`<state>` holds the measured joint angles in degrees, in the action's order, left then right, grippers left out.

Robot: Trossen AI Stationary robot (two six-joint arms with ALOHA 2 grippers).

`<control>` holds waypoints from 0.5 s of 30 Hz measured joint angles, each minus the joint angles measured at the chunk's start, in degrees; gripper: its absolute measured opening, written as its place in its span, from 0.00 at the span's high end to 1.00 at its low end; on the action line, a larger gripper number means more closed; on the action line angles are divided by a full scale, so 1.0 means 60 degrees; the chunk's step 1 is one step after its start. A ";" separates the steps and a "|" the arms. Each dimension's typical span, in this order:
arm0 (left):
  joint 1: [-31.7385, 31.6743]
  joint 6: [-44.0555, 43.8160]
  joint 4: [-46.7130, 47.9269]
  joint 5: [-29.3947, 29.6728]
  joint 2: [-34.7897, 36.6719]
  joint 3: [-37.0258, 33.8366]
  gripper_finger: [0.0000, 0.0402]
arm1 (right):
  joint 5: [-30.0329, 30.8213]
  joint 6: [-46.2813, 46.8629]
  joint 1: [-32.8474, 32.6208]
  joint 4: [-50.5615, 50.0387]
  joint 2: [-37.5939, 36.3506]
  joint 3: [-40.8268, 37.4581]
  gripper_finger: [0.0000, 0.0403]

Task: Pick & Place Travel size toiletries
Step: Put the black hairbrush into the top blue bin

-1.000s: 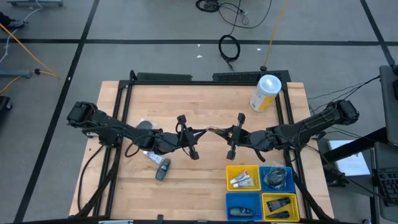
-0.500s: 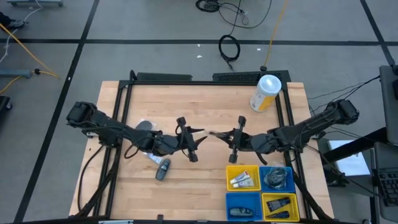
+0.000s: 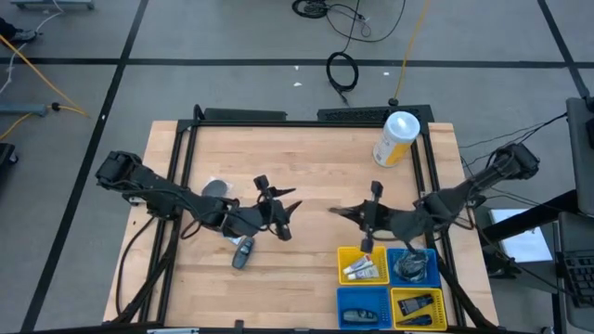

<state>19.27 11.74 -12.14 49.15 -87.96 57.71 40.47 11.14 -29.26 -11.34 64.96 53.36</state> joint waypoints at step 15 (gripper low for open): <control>-0.0007 -0.0602 0.0349 -0.0007 -0.0007 0.0000 0.57 | -0.2078 0.4738 -0.2134 -0.3254 -0.0865 0.0000 0.94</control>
<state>19.23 8.13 -10.04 49.10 -88.01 57.72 28.00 39.57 -42.06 -30.86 59.77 53.36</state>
